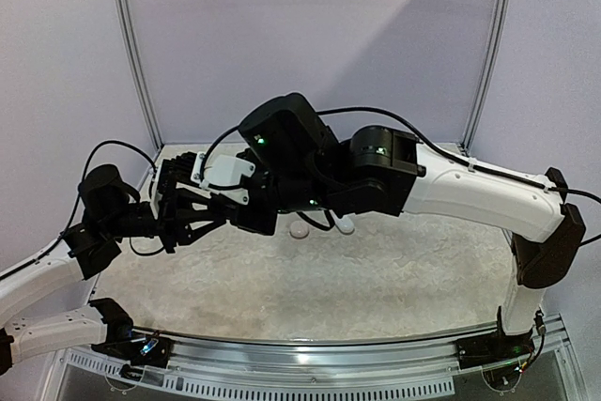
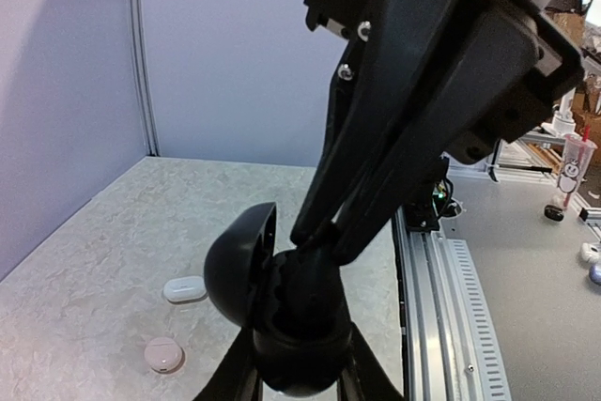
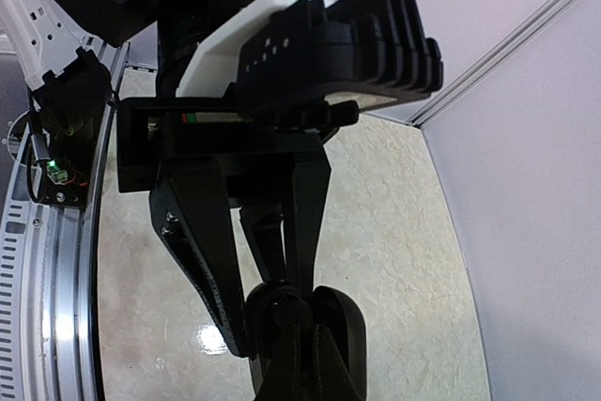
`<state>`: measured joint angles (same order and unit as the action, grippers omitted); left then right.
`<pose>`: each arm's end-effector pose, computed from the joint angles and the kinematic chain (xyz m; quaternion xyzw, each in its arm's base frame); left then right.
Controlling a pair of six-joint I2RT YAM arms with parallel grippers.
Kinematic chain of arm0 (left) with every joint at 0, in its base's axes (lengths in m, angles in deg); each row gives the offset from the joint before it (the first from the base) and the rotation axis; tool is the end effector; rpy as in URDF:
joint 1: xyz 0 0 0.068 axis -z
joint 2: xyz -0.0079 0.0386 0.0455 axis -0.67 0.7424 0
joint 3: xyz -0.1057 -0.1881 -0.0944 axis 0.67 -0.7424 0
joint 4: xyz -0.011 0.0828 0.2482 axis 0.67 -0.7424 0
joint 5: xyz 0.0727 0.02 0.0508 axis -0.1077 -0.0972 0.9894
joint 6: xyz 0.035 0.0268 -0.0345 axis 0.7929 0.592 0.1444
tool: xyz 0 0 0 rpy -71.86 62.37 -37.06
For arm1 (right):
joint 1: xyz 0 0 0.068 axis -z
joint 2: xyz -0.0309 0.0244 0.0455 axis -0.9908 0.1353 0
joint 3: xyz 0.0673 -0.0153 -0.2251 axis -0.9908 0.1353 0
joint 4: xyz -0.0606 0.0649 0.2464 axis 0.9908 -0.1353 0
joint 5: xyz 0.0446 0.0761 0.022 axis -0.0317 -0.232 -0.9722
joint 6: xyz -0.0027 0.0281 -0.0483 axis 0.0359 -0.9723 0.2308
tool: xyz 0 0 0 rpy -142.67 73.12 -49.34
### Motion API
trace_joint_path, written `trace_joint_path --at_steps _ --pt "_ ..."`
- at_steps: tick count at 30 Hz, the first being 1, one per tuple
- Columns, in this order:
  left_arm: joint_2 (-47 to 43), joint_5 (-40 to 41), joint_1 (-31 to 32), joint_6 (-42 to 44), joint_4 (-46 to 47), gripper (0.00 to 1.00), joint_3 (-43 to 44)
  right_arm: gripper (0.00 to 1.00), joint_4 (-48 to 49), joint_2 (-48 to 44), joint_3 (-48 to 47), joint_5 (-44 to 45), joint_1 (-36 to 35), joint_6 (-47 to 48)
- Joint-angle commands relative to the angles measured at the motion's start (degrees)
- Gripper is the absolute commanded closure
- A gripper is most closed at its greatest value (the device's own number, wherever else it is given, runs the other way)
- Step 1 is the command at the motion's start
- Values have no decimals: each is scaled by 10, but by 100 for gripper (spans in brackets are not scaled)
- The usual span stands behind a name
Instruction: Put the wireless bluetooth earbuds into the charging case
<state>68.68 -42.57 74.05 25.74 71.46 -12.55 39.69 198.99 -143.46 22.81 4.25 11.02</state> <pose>0.1631 -0.1355 0.2583 0.4452 0.5569 -0.4616 0.5277 0.0983 0.4198 0.3628 -0.6286 0.5863 0.1402 0.4914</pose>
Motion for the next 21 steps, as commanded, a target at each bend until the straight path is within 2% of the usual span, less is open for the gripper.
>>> trace_joint_path --at_steps 1,9,13,21 --pt "3 -5 10 7 -1 100 15 100 -28 17 -9 19 1 9" --pt "3 -5 11 10 -1 100 15 100 -43 26 -10 -3 2 14" --pt "2 -5 11 10 -3 100 14 81 -44 28 -11 -5 3 10" --pt "-1 6 11 -3 -8 100 6 75 -41 14 -18 6 2 -3"
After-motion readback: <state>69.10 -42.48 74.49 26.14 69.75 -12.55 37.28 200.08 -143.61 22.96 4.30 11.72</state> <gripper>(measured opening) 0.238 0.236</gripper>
